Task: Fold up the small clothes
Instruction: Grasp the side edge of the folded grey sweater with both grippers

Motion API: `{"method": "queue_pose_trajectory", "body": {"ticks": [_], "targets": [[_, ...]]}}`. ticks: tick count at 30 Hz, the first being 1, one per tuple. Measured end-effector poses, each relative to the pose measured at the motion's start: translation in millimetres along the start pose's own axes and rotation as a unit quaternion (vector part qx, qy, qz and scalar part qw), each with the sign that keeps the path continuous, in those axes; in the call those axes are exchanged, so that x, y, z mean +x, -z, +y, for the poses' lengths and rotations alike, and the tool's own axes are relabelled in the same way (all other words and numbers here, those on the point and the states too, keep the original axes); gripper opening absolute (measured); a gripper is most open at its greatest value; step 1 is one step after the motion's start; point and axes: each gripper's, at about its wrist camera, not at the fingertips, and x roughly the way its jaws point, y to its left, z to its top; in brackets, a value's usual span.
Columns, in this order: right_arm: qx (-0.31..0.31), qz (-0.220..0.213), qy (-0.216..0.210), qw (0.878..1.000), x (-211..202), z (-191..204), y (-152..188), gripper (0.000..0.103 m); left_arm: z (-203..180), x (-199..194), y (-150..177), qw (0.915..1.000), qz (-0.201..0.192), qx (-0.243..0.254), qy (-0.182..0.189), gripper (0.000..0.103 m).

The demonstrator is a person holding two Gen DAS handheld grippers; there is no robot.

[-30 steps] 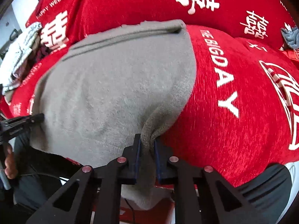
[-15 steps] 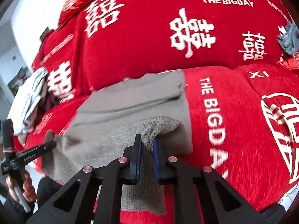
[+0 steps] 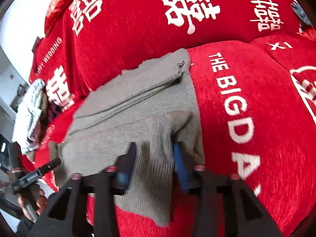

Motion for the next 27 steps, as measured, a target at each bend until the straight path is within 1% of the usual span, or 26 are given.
{"method": "queue_pose_trajectory", "body": {"ticks": [3, 5, 8, 10, 11, 12, 13, 14, 15, 16, 17, 18, 20, 22, 27], "targets": [[-0.012, 0.006, -0.003, 1.000, -7.0, 1.4, 10.1, 0.050, 13.5, -9.0, 11.6, 0.9994, 0.005, -0.022, 0.027, 0.090], [-0.021, 0.015, 0.000, 1.000, -5.9, 2.2, 14.3, 0.051, 19.4, -7.8, 16.0, 0.9990, 0.015, -0.030, 0.027, 0.090], [-0.017, 0.031, 0.002, 0.999, 3.4, -0.9, 18.5, 0.051, 19.2, 2.0, 16.9, 0.9977, 0.036, -0.042, 0.039, 0.090], [-0.019, 0.022, 0.003, 1.000, 4.6, 0.9, 19.5, 0.051, 10.7, 8.0, 15.9, 0.9974, 0.045, -0.033, 0.045, 0.089], [-0.024, 0.024, 0.002, 0.999, 6.1, 3.9, 19.1, 0.051, 4.0, 9.9, 15.5, 0.9977, 0.045, -0.023, 0.044, 0.078], [-0.031, 0.030, -0.002, 0.999, 8.1, 7.4, 18.9, 0.051, -4.4, 12.9, 15.1, 0.9980, 0.050, -0.008, 0.038, 0.055], [-0.039, 0.034, -0.003, 0.999, 9.0, 10.5, 19.6, 0.050, -11.8, 14.7, 14.6, 0.9985, 0.051, 0.004, 0.020, 0.048], [-0.050, 0.042, -0.002, 0.998, 10.5, 14.6, 20.6, 0.049, -15.2, 14.5, 13.5, 0.9989, 0.046, 0.007, 0.008, 0.028], [-0.058, 0.047, 0.000, 0.997, 11.6, 17.2, 22.0, 0.043, -16.1, 14.6, 12.9, 0.9988, 0.048, 0.002, 0.014, 0.012], [-0.065, 0.052, 0.001, 0.996, 12.5, 19.5, 23.3, 0.036, -14.5, 14.9, 12.7, 0.9982, 0.052, -0.012, 0.026, 0.012], [-0.069, 0.056, -0.001, 0.996, 12.9, 20.3, 24.1, 0.029, -12.9, 14.3, 12.6, 0.9982, 0.050, -0.021, 0.026, 0.012], [-0.070, 0.058, -0.004, 0.996, 12.9, 20.1, 24.5, 0.008, -11.7, 13.7, 12.7, 0.9981, 0.049, -0.025, 0.027, 0.012], [-0.069, 0.051, -0.009, 0.996, 8.5, 20.5, 23.6, 0.007, -11.2, 9.7, 11.8, 0.9985, 0.043, -0.024, 0.024, 0.012], [-0.068, 0.036, -0.020, 0.997, -1.4, 24.2, 19.8, 0.007, -10.5, 0.1, 7.8, 0.9989, 0.029, -0.024, 0.030, 0.012], [-0.076, 0.003, -0.046, 0.996, -27.5, 41.7, 1.9, 0.007, -11.5, -27.1, -13.6, 0.9989, -0.014, -0.020, 0.040, 0.012]]}}
